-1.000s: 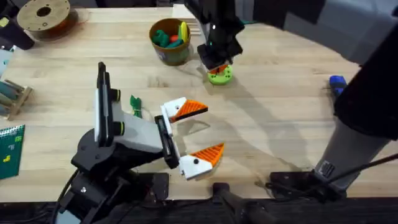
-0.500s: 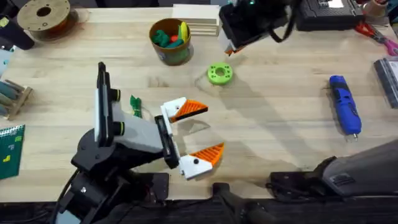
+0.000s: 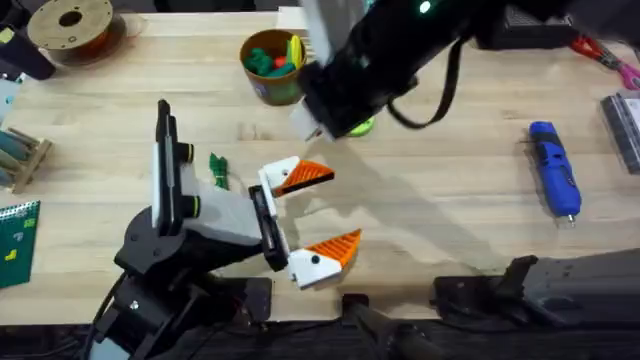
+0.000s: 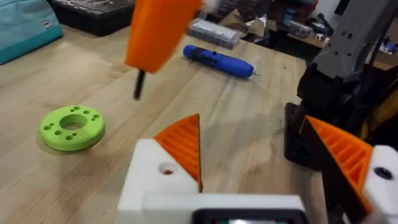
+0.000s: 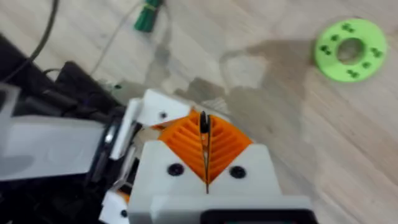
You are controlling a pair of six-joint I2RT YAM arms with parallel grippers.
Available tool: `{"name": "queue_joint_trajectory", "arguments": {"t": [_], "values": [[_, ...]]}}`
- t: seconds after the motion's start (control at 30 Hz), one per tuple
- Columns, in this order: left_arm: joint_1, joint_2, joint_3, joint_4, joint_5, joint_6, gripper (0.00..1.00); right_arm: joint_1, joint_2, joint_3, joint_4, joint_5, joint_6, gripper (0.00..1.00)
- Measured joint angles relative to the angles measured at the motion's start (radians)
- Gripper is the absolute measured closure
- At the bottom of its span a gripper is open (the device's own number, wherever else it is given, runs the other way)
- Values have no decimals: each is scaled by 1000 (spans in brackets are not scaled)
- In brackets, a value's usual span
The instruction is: Pick up the gripper from the table and insert it into the empty holder that is missing its gripper. Then pick up a screw, insert it into the mounting hole, and use the screwdriver to tighten it. Finally, clean up the table by picking up the vegetable and placing it into the bucket.
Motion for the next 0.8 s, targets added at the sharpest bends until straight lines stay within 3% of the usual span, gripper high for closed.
{"name": "queue_joint_trajectory", "arguments": {"t": [0.8], "values": [[0,0,0,0,-1,0,14,113,12,-2,11,-29,76,995]]}}
